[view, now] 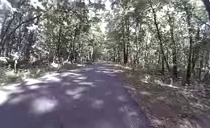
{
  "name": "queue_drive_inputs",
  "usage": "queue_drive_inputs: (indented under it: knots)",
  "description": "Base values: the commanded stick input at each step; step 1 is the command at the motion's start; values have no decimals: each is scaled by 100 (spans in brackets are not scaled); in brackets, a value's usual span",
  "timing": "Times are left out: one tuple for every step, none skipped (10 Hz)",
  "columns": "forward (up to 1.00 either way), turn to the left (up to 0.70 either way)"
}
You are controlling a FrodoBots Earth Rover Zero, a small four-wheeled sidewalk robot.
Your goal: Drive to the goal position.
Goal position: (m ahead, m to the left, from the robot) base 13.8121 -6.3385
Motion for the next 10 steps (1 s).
queue_drive_inputs:
  knots:
    - [45,3]
    - [45,14]
    - [45,25]
    - [45,19]
    - [45,12]
    - [45,6]
    - [45,0]
    - [45,0]
    - [45,0]
    - [45,0]
